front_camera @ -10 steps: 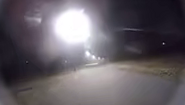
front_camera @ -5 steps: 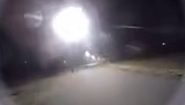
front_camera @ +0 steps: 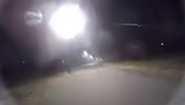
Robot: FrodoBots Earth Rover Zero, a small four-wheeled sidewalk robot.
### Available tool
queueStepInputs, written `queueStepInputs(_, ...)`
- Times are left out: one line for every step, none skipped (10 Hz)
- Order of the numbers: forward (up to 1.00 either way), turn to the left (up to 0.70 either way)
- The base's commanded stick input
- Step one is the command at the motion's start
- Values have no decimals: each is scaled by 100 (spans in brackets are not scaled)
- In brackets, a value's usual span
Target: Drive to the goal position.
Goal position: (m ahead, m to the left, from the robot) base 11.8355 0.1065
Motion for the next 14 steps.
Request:
queueStepInputs(100, 8)
queueStepInputs(100, 9)
queueStepInputs(100, 12)
queueStepInputs(100, 15)
queueStepInputs(100, 6)
queueStepInputs(100, 5)
queueStepInputs(100, 5)
queueStepInputs(100, 6)
queueStepInputs(100, 8)
queueStepInputs(100, 18)
queueStepInputs(100, 16)
queueStepInputs(100, 6)
queueStepInputs(100, 5)
queueStepInputs(100, 5)
